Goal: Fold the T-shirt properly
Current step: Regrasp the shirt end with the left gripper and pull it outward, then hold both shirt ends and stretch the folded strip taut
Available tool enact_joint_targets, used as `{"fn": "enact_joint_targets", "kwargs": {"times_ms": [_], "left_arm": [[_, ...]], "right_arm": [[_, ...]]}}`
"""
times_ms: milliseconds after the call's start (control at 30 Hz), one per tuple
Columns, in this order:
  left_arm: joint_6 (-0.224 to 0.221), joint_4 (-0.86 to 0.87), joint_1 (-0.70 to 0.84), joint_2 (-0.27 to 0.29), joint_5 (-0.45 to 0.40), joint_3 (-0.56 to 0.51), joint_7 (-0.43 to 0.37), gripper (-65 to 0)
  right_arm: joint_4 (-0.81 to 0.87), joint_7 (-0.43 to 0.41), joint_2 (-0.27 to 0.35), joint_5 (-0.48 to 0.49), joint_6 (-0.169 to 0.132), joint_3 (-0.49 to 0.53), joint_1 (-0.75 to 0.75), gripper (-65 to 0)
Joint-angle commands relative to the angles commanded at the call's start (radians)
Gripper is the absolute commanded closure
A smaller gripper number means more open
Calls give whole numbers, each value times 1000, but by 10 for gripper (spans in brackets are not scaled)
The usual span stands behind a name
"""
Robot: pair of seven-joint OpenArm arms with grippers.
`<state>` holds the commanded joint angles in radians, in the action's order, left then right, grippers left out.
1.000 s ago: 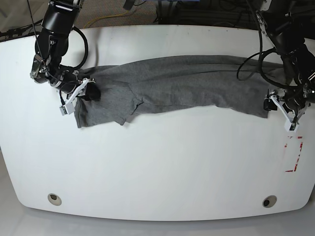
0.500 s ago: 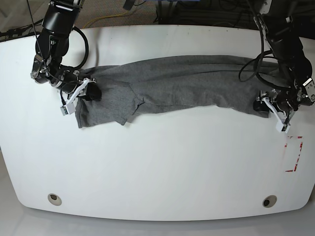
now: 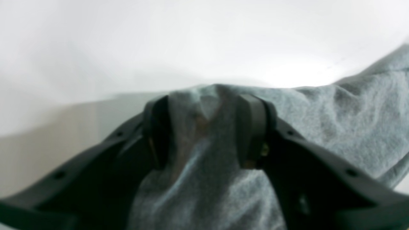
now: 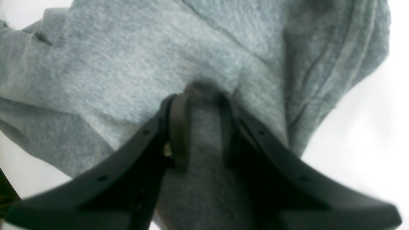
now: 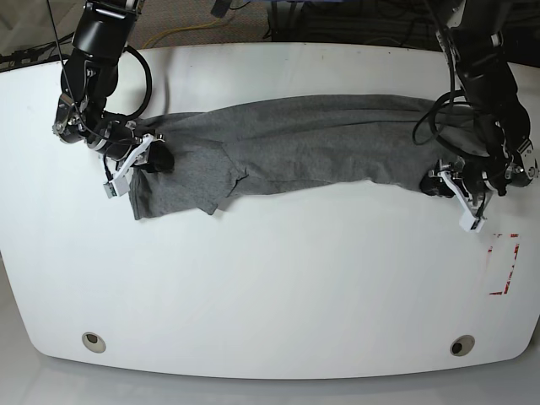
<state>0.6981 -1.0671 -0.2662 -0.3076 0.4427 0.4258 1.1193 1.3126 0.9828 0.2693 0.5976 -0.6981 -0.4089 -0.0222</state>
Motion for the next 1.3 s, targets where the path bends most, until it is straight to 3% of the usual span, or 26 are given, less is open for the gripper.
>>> {"fn": "enact_joint_targets", "kwargs": {"times_ms": [100, 333, 433, 533, 633, 1067, 1300], "left_arm": [[0, 0, -2, 2, 0, 0, -23, 0], [0, -6, -6, 0, 3, 2, -38, 0], [-2, -94, 0, -15, 0, 21, -38, 0], [-59, -216, 0, -17, 0, 28, -37, 0], [-77, -304, -8, -21, 0, 28, -35, 0], [-74, -531, -37, -106, -2, 23, -35, 0], [-73, -560, -66, -144, -2, -6, -40, 0]], "right_arm": [[0, 0, 0, 0, 0, -2, 0, -165], [-2, 0, 0, 0, 0, -5, 0, -165], [-2, 0, 0, 0, 0, -5, 0, -165], [-2, 0, 0, 0, 0, -5, 0, -165], [-2, 0, 0, 0, 0, -5, 2, -165], [-3, 0, 0, 0, 0, -5, 2, -165], [-3, 0, 0, 0, 0, -3, 3, -165]]}}
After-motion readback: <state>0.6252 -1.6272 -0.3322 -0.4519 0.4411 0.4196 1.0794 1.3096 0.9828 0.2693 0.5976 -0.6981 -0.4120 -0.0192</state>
